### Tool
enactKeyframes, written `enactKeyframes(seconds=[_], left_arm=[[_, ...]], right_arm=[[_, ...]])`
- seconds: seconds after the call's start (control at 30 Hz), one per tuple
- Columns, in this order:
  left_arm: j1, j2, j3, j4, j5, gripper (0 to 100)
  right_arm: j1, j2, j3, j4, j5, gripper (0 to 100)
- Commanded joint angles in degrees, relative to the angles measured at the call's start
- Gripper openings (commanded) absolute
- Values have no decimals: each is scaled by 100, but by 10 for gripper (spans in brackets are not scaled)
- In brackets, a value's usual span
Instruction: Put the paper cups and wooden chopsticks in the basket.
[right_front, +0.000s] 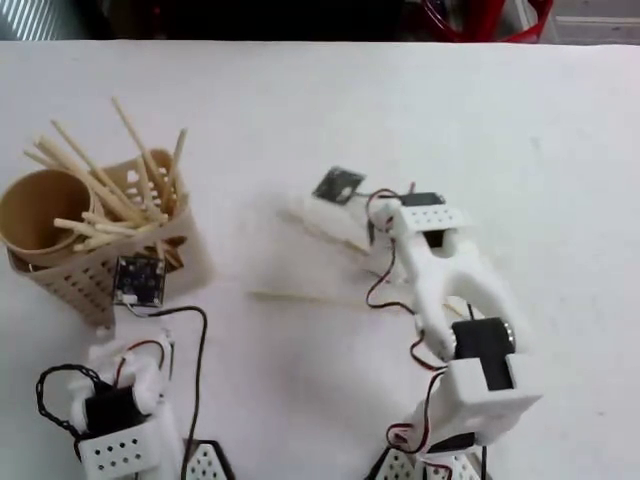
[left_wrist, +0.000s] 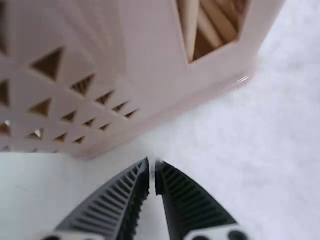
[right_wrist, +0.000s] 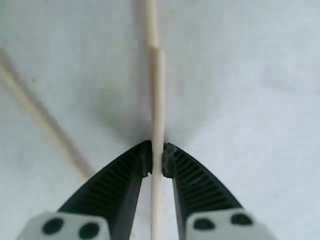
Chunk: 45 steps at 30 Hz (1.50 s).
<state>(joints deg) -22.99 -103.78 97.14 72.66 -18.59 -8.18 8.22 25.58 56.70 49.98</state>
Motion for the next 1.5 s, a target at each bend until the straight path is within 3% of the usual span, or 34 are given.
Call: enactKeyframes(seconds=[0.0,0.3,0.53,0.73,0.97,1.23,1.47], left_arm=[[13,48,-9,9,-62,49],[13,48,-9,9,-62,49],[13,48,-9,0,-62,49],[13,48,-9,0,-62,49],[13,48,-9,0,-62,49],[13,48,-9,0,-62,49],[13,48,-9,0,-62,49]], right_arm=[[347,-804,-360,391,-800,17],[382,-3758,-879,1305,-2549,17],[-1068,-5051,-2092,1473,-3622,16],[-2334,-4356,-3516,690,-4492,16],[-3196,-2853,-4791,-365,-4677,16],[-3468,-1051,-6769,-708,-4677,16],[-3626,-110,-8659,-268,-4677,16]])
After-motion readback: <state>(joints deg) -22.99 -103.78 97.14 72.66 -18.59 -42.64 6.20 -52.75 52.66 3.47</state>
